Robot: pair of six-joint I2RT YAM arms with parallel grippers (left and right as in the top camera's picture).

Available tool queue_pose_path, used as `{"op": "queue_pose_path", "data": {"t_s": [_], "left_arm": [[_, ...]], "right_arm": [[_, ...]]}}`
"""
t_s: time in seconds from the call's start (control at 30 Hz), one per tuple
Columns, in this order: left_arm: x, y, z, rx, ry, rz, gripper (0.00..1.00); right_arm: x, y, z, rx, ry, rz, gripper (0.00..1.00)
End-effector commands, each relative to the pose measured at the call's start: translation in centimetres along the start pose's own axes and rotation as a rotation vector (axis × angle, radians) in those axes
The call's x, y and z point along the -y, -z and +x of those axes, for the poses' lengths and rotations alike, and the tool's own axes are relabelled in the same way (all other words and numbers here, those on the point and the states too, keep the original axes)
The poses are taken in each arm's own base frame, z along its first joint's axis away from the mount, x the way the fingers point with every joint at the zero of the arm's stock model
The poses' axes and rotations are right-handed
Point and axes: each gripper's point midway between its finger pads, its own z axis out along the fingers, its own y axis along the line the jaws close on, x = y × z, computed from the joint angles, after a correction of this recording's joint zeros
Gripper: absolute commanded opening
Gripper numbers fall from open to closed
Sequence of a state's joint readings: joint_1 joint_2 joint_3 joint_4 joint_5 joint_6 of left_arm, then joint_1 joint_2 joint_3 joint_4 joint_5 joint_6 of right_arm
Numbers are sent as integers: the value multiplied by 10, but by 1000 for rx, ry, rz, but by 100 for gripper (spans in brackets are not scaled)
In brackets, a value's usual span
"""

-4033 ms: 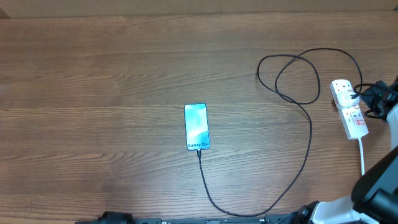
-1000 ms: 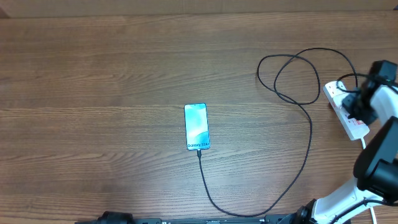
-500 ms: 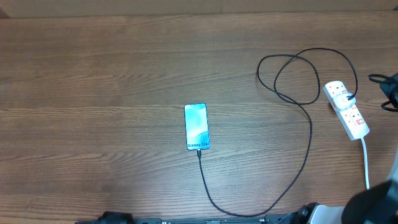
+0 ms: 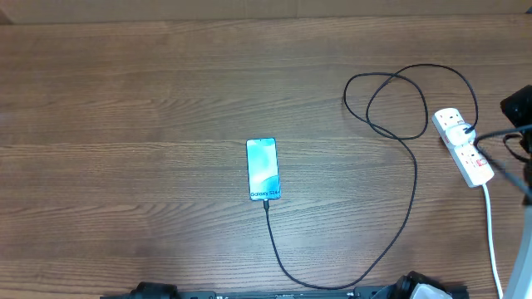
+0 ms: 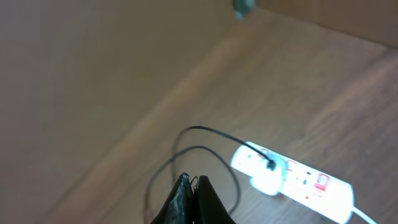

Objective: Plug charger to phone and switch on socket
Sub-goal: 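Lift the right gripper away from the power strip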

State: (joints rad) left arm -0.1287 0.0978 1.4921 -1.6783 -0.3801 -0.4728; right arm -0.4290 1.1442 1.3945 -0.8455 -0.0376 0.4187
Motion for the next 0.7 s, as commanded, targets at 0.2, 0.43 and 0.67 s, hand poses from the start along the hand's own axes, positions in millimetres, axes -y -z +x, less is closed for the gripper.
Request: {"op": "queue_pose_path", "data": {"t_s": [0.2, 0.43, 0.67], "left_arm": [[12, -21, -17, 84, 150, 11, 100], [42, -73, -37, 177, 225, 46, 100], [83, -144, -36, 268, 144, 136, 100]], "right_arm": [[-37, 47, -5, 56, 29, -159, 4], [-45, 63, 0, 52, 40, -217, 4], [-51, 70, 5, 30, 44, -258, 4]]}}
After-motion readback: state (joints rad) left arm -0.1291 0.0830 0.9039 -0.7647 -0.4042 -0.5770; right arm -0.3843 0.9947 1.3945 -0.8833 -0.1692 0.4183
